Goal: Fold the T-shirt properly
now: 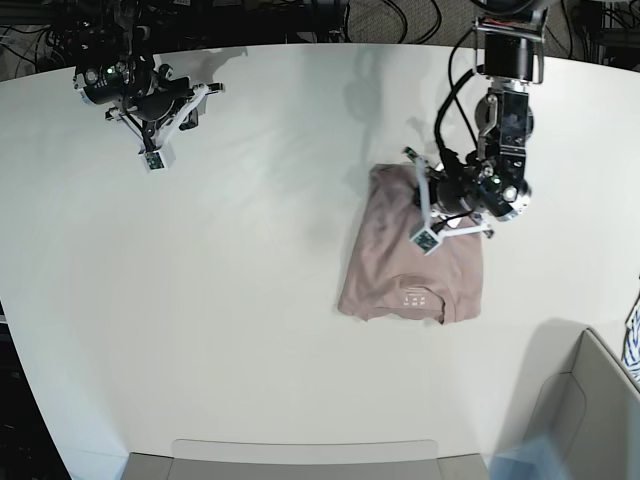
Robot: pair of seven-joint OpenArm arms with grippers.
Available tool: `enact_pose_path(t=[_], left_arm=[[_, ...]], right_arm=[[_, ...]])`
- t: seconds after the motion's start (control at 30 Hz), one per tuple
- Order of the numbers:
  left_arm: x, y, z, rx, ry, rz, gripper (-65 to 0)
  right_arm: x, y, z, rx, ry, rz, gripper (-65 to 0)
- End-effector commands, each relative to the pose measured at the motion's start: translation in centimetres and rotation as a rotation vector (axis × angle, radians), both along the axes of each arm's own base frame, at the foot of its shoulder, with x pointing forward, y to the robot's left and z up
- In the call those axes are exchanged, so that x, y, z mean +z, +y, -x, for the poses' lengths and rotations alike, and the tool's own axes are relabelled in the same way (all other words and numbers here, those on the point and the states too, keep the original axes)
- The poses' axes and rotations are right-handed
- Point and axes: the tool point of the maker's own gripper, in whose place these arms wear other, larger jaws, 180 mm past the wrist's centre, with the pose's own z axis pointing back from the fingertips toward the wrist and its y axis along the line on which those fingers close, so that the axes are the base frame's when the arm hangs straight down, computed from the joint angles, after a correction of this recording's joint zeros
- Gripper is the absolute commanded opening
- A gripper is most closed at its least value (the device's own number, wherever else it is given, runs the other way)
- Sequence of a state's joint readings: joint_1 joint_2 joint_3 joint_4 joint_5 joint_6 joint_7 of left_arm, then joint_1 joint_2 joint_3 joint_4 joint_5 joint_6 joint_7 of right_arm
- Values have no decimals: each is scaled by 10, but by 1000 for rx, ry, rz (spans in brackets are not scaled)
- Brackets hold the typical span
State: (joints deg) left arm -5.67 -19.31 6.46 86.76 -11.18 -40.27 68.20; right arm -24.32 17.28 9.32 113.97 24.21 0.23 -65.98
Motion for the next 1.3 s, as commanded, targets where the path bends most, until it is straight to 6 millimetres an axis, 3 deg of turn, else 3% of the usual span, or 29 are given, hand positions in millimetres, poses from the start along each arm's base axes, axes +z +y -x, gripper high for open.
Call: enact_pose_path(t=[0.0, 0.1, 0.2, 0.37, 0.5, 0.63, 0.7, 0.87, 1.03, 1.27], left_arm=[[4, 24, -2, 16, 13, -87, -650], [15, 40, -9, 20, -10, -127, -650], [36, 40, -19, 16, -83, -133, -650], [111, 48, -39, 102, -315, -125, -650], [150, 70, -23, 235, -418, -143, -650], [136, 97, 8, 345, -358, -161, -650], [118, 111, 35, 388, -301, -175, -650], [89, 125, 91, 409, -251, -172, -650], [64, 112, 144, 378, -204, -115, -650], [48, 97, 203, 409, -146, -51, -650]], right_arm=[[10, 1, -7, 15, -44, -2, -650], [18, 6, -8, 28, -69, -8, -650], [21, 9, -7, 36, -76, -14, -650], [19, 8, -1, 36, -63, -13, -650], [15, 13, 11, 77, -65, -24, -650], [8, 21, 35, 145, -41, -45, -650], [3, 29, 51, 119, -31, -85, -650], [-2, 45, 90, 51, -25, -171, -650], [-1, 54, 121, -36, -16, -225, -650], [5, 60, 157, -154, -24, -269, -650]])
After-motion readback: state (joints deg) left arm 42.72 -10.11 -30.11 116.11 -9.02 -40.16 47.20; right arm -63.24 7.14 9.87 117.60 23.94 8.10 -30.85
